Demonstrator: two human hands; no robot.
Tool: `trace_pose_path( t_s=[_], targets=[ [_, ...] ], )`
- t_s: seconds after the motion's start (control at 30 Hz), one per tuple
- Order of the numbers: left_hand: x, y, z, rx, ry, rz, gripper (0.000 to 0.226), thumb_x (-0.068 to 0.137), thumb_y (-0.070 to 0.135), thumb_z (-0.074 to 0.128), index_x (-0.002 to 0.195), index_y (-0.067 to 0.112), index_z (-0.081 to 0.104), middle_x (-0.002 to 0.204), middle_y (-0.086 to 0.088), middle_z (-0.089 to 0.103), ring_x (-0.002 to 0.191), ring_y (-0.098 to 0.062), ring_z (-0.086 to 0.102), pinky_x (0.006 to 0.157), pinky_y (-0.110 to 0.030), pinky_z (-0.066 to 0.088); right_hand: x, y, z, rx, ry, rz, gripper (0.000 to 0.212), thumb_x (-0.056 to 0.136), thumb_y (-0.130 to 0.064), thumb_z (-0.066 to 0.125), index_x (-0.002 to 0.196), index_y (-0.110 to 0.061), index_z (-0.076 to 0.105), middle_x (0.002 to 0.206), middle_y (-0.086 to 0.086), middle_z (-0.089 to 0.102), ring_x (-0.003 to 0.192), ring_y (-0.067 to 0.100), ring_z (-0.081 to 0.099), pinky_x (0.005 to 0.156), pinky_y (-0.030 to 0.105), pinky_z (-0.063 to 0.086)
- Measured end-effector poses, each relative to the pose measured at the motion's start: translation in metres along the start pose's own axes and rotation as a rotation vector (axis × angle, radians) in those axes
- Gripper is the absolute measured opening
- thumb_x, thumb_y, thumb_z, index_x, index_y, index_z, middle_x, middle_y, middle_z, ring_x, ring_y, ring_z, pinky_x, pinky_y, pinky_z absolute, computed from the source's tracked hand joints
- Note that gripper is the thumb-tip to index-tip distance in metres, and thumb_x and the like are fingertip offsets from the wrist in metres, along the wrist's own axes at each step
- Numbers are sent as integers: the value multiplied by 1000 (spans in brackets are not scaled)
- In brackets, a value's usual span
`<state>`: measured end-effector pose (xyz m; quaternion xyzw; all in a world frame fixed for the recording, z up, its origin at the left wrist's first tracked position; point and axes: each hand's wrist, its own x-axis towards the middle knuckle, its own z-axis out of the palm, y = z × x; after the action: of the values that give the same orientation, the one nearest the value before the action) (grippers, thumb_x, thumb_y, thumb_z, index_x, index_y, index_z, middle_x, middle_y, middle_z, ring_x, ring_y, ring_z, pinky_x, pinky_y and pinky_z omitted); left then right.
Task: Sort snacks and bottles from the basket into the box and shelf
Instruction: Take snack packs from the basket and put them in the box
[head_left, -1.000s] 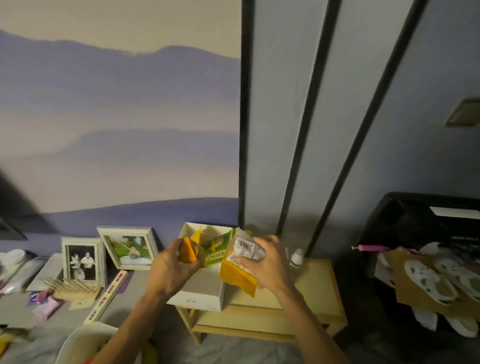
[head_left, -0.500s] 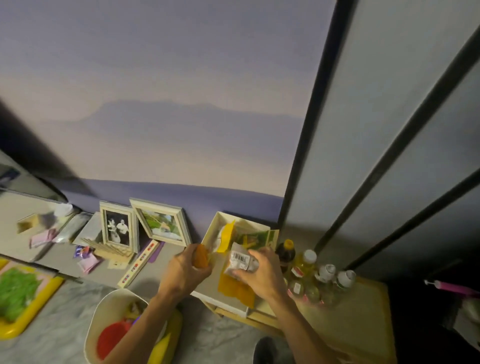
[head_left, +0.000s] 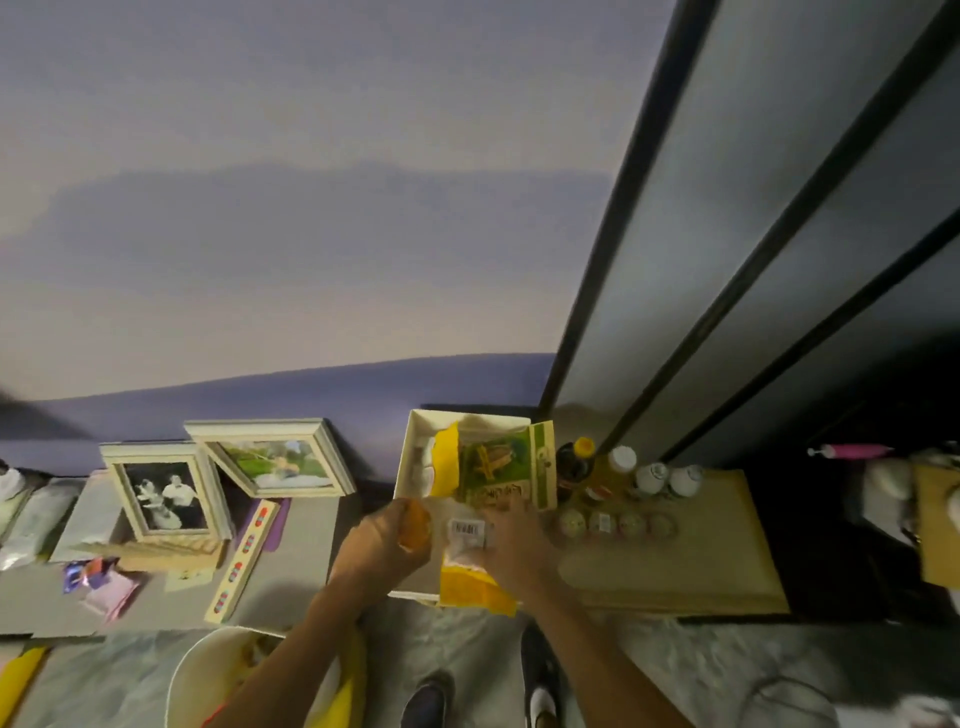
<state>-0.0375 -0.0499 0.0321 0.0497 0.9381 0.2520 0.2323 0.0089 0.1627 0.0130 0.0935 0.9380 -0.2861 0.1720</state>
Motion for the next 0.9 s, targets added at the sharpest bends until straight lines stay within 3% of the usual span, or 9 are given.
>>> trace_pose_path(
  t_s=[0.1, 0.2, 0.33, 0.53, 0.63, 0.77, 0.9],
  targets=[
    [6, -7, -1, 10, -43, 36, 50, 92, 52, 74, 135, 29, 60, 124, 1, 74, 110, -25, 72, 93, -35, 55, -1, -9, 15, -39, 6, 32, 59, 86, -62, 78, 137, -35, 65, 139, -1, 48, 126, 22, 50, 89, 27, 39],
    [9, -14, 0, 33, -91, 59, 54, 91, 58, 73, 135, 30, 58, 124, 2, 74, 111, -24, 72, 94, -36, 56, 5, -8, 34, -56, 1, 72, 55, 88, -58, 76, 135, -33, 63, 137, 1, 48, 127, 23, 47, 97, 33, 47],
    [8, -20, 5, 75, -116, 87, 64, 88, 65, 72, 140, 30, 54, 131, 1, 71, 116, -25, 70, 97, -38, 55, 18, 4, 58, -98, 13, 96, 54, 89, -55, 75, 134, -31, 61, 133, 1, 52, 125, 25, 50, 105, 42, 47],
    [2, -25, 5, 94, -57, 119, 68, 83, 65, 75, 141, 36, 53, 131, 5, 69, 115, -23, 68, 95, -37, 56, 7, -3, 51, -34, 42, 67, 46, 99, -45, 70, 138, -25, 60, 139, -1, 62, 131, 21, 57, 107, 37, 50],
    [-6, -16, -7, 99, -8, 148, 72, 81, 65, 71, 145, 37, 53, 133, 2, 69, 120, -25, 66, 99, -41, 54, -7, -5, 37, -35, 121, 74, 53, 102, -55, 61, 144, -24, 57, 149, 1, 57, 140, 24, 52, 112, 40, 47],
    [-11, 6, -30, 30, 71, 221, 78, 85, 82, 55, 145, 33, 49, 130, 3, 67, 115, -24, 68, 98, -47, 58, -34, -9, 7, 35, 254, 166, 92, 91, -88, 41, 161, -28, 39, 169, 2, 36, 155, 26, 34, 121, 50, 40],
    [-8, 35, -41, 34, 146, 319, 90, 87, 84, 52, 157, 30, 35, 160, -2, 48, 141, -28, 52, 113, -54, 49, -76, -1, -39, 93, 451, 279, 105, 83, -95, 41, 166, -32, 24, 175, -2, 20, 160, 25, 24, 124, 54, 36]
  ],
)
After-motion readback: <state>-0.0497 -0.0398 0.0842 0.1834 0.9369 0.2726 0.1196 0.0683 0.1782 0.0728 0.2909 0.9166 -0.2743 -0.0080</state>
